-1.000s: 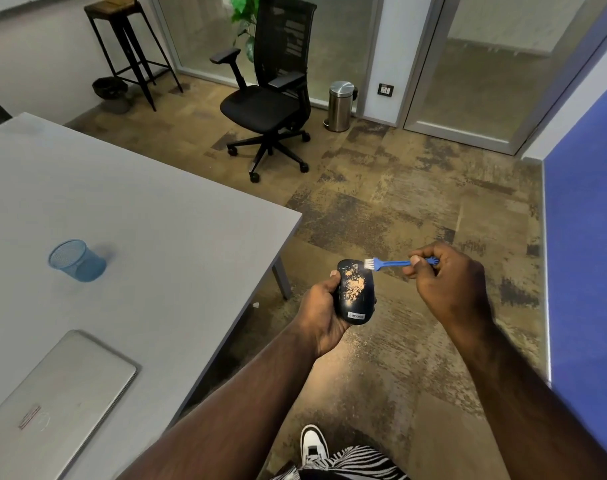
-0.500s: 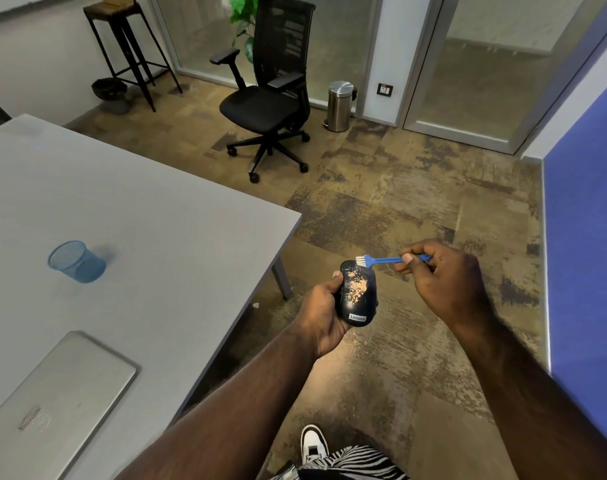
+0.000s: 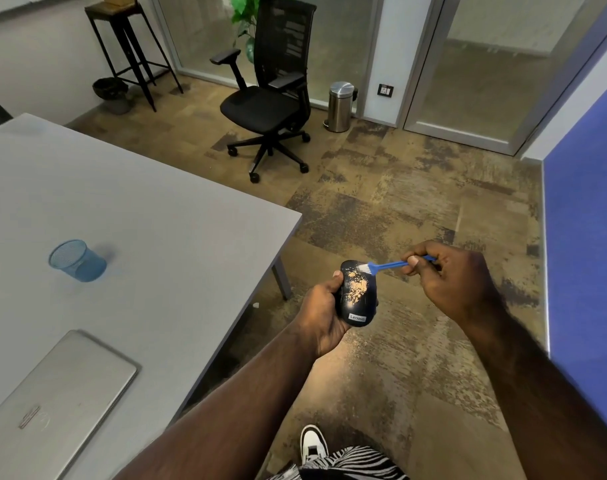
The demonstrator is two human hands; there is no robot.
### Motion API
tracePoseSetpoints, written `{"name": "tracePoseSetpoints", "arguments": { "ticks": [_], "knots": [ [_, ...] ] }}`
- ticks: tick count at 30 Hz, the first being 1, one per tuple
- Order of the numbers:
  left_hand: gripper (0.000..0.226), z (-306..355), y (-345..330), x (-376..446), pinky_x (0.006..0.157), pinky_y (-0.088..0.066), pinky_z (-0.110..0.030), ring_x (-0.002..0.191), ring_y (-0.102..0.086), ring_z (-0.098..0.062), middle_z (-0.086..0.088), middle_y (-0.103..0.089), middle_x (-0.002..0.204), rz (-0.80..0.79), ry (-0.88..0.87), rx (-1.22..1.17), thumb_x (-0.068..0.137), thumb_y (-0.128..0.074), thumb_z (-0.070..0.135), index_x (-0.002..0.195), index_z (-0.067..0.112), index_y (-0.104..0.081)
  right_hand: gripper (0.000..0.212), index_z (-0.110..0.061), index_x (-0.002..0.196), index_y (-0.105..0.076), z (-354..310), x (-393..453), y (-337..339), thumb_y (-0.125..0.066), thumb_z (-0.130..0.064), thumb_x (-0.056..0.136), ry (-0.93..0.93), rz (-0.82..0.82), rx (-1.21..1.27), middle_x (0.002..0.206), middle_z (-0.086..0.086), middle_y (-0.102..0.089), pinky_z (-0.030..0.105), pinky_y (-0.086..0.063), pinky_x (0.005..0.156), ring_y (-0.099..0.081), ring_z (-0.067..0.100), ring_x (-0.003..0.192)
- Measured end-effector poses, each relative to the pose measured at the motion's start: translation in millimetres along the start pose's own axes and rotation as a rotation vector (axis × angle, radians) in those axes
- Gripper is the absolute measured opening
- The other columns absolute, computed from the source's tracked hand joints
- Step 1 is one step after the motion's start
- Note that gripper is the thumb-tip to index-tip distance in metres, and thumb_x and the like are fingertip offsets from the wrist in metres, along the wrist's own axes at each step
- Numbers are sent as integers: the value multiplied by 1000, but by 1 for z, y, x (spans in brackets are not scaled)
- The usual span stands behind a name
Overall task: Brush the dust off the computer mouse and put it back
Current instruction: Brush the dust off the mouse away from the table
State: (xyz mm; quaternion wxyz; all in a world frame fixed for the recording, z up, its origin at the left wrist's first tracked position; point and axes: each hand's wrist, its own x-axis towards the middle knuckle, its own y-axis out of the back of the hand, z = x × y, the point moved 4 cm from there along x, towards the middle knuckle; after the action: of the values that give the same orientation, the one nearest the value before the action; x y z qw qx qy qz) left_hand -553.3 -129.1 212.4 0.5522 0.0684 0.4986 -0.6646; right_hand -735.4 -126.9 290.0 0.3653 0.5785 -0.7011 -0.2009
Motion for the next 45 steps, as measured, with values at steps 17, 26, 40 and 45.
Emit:
{"name": "tracePoseSetpoints", "arguments": {
  "ticks": [17, 26, 40, 45],
  "knots": [
    [52, -2, -2, -3, 77, -54, -40, 87, -63, -33, -23, -60, 118, 3, 15, 0, 104, -29, 35, 132, -3, -50, 13, -25, 93, -74, 2, 3, -8, -65, -15, 90, 27, -23, 9, 73, -16, -70, 10, -35, 39, -56, 1, 49],
    [51, -2, -2, -3, 76, -55, -39, 89, -61, -32, -23, -58, 121, 6, 8, -12, 104, -29, 34, 132, -3, -50, 14, -26, 93, -73, 1, 3, -5, -66, -15, 89, 41, -12, 32, 75, -26, -67, 34, -53, 49, -69, 16, 61],
    [46, -3, 3, 1, 81, -53, -41, 89, -64, -33, -22, -66, 108, -10, 7, -36, 104, -29, 35, 114, 1, -59, 15, -21, 89, -74, 2, -3, 10, -67, -8, 88, 16, 5, -48, 69, -22, -65, 29, -56, 50, -67, 9, 57],
    [47, -2, 4, 3, 72, -58, -37, 86, -65, -31, -20, -70, 100, -11, 0, -63, 104, -29, 36, 112, 2, -61, 15, -17, 88, -74, 2, -5, 12, -67, -3, 86, 35, -43, -3, 69, -22, -65, 3, -44, 51, -63, -13, 69]
  ]
}}
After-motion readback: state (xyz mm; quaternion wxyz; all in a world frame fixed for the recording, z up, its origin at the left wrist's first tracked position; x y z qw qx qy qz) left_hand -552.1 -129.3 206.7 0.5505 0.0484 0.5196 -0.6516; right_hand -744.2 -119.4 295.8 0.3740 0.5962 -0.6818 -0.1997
